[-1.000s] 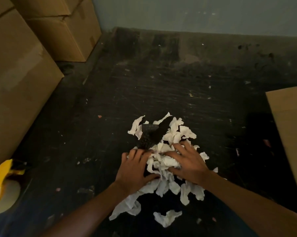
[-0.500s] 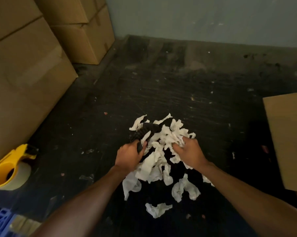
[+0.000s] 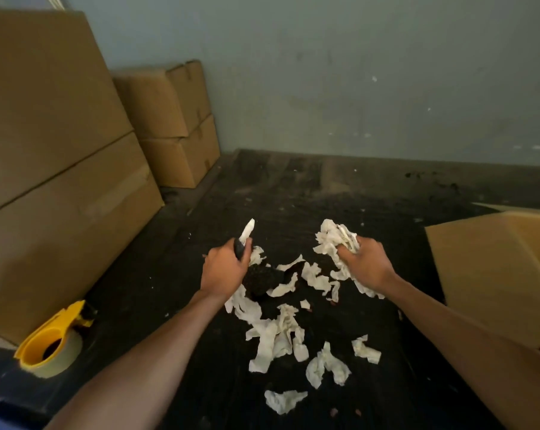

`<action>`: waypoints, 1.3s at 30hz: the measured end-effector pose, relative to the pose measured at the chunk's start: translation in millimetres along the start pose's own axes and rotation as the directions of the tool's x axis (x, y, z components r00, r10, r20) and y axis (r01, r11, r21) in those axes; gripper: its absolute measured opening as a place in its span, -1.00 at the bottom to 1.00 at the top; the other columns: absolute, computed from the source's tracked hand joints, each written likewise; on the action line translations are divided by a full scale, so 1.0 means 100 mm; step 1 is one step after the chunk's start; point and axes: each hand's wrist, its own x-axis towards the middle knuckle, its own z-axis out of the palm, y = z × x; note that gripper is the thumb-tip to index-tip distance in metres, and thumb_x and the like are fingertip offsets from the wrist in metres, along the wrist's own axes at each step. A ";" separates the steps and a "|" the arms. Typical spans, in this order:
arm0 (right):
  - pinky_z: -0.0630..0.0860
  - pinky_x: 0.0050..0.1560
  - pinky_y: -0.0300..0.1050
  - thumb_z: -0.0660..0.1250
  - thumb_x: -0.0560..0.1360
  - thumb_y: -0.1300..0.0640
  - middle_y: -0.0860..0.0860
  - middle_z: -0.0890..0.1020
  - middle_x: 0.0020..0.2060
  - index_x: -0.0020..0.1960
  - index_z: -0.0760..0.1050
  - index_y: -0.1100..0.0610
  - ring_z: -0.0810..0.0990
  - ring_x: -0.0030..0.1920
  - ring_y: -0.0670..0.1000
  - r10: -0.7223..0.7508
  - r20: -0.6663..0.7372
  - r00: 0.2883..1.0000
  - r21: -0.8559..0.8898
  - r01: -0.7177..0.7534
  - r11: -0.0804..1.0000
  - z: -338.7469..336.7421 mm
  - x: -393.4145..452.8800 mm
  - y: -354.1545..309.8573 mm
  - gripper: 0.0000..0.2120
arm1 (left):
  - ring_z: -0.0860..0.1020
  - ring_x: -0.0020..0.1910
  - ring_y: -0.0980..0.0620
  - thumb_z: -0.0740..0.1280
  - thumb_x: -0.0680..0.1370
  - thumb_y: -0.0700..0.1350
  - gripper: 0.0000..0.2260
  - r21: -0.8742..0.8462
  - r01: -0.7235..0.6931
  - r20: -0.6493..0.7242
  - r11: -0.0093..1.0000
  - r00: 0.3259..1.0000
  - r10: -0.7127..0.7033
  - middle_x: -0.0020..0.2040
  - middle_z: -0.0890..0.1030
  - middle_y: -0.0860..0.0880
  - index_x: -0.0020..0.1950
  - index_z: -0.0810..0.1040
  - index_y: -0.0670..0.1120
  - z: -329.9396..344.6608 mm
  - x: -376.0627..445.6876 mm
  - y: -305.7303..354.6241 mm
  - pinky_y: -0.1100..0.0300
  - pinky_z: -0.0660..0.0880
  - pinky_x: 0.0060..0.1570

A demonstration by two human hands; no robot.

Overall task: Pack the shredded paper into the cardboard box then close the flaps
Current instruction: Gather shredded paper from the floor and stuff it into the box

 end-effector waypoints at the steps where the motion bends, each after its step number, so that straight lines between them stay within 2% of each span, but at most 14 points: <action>1: 0.42 -0.52 -0.23 0.32 0.56 0.16 0.05 0.58 -0.36 -0.15 0.53 0.15 0.49 -0.47 -0.07 -0.011 -0.013 1.000 -0.006 0.011 1.000 -0.05 -0.05 -0.07 -0.87 | 0.53 -0.44 0.07 0.19 0.62 0.16 -0.61 -0.010 -0.010 -0.017 1.000 1.000 0.010 -0.45 0.49 0.03 -0.31 0.44 -0.02 -0.10 -0.01 0.07 0.07 0.53 -0.32; 4: 0.44 -0.44 -0.18 0.32 0.56 0.14 0.06 0.59 -0.36 -0.17 0.53 0.15 0.51 -0.41 -0.03 -0.060 -0.068 0.996 -0.056 0.056 0.997 -0.23 -0.24 -0.29 -0.85 | 0.54 -0.43 0.11 0.19 0.63 0.12 -0.65 -0.034 -0.023 -0.054 0.999 0.998 0.022 -0.41 0.52 0.01 -0.27 0.47 -0.02 -0.37 -0.06 0.27 0.19 0.44 -0.37; 10: 0.34 -0.46 -0.23 0.31 0.57 0.11 0.03 0.53 -0.41 -0.25 0.49 0.15 0.43 -0.45 -0.05 -0.118 -0.146 0.982 -0.142 0.097 0.985 -0.58 -0.68 -0.55 -0.77 | 0.54 -0.40 0.14 0.21 0.65 0.09 -0.70 -0.064 -0.069 -0.141 0.996 0.988 0.060 -0.39 0.52 0.04 -0.24 0.45 0.02 -0.73 -0.28 0.64 0.28 0.39 -0.40; 14: 0.34 -0.45 -0.18 0.32 0.54 0.11 0.03 0.50 -0.46 -0.34 0.42 0.14 0.42 -0.45 -0.01 -0.127 -0.191 0.973 -0.188 0.091 0.978 -0.84 -0.97 -0.50 -0.71 | 0.58 -0.38 0.06 0.15 0.64 0.16 -0.64 -0.078 -0.116 -0.166 0.990 0.981 0.101 -0.40 0.54 0.03 -0.27 0.47 0.02 -0.74 -0.41 0.85 0.11 0.56 -0.31; 21: 0.31 -0.49 -0.21 0.32 0.52 0.14 -0.02 0.45 -0.55 -0.42 0.36 0.11 0.37 -0.53 -0.07 -0.107 -0.271 0.957 -0.217 0.048 0.975 -1.38 -1.33 -0.27 -0.65 | 0.56 -0.40 0.10 0.16 0.64 0.13 -0.63 -0.169 -0.211 -0.141 0.963 0.972 0.188 -0.39 0.54 0.00 -0.24 0.51 -0.04 -0.57 -0.54 1.48 0.15 0.52 -0.33; 26: 0.28 -0.51 -0.23 0.33 0.52 0.14 -0.02 0.44 -0.54 -0.41 0.36 0.12 0.34 -0.55 -0.07 -0.085 -0.335 0.938 -0.195 0.019 0.981 -1.90 -1.41 -0.01 -0.65 | 0.59 -0.37 0.00 0.16 0.63 0.17 -0.59 -0.214 -0.256 -0.149 0.943 0.962 0.228 -0.38 0.57 -0.02 -0.23 0.54 -0.08 -0.29 -0.50 2.06 0.06 0.57 -0.31; 30: 0.28 -0.49 -0.19 0.33 0.51 0.13 -0.01 0.46 -0.51 -0.40 0.37 0.14 0.37 -0.50 -0.03 -0.068 -0.379 0.923 -0.200 -0.010 0.980 -2.39 -1.39 0.28 -0.67 | 0.52 -0.37 0.04 0.18 0.64 0.12 -0.61 -0.217 -0.287 -0.160 0.933 0.953 0.256 -0.37 0.55 0.00 -0.24 0.53 -0.09 0.05 -0.52 2.63 0.15 0.42 -0.30; 32: 0.29 -0.46 -0.16 0.33 0.50 0.13 0.00 0.47 -0.49 -0.41 0.37 0.13 0.38 -0.47 -0.02 -0.049 -0.390 0.919 -0.205 -0.035 0.978 -2.68 -1.33 0.46 -0.67 | 0.54 -0.37 0.01 0.18 0.64 0.14 -0.61 -0.239 -0.295 -0.166 0.925 0.951 0.261 -0.38 0.55 -0.01 -0.26 0.51 -0.08 0.27 -0.51 2.94 0.15 0.42 -0.31; 36: 0.32 -0.48 -0.19 0.33 0.52 0.12 -0.01 0.49 -0.49 -0.38 0.41 0.13 0.41 -0.48 -0.04 -0.064 -0.379 0.923 -0.234 -0.028 0.972 -3.33 -1.20 0.86 -0.69 | 0.58 -0.38 -0.02 0.19 0.64 0.12 -0.58 -0.281 -0.306 -0.162 0.910 0.949 0.269 -0.39 0.56 -0.03 -0.28 0.53 -0.11 0.78 -0.51 3.64 0.11 0.47 -0.35; 39: 0.35 -0.45 -0.23 0.32 0.54 0.12 -0.01 0.53 -0.46 -0.34 0.45 0.13 0.44 -0.47 -0.06 -0.061 -0.340 0.938 -0.262 -0.033 0.964 -3.83 -1.07 1.18 -0.72 | 0.47 -0.43 0.07 0.19 0.65 0.09 -0.61 -0.274 -0.297 -0.173 0.915 0.951 0.257 -0.39 0.50 0.02 -0.26 0.50 -0.11 1.14 -0.57 4.22 0.18 0.36 -0.40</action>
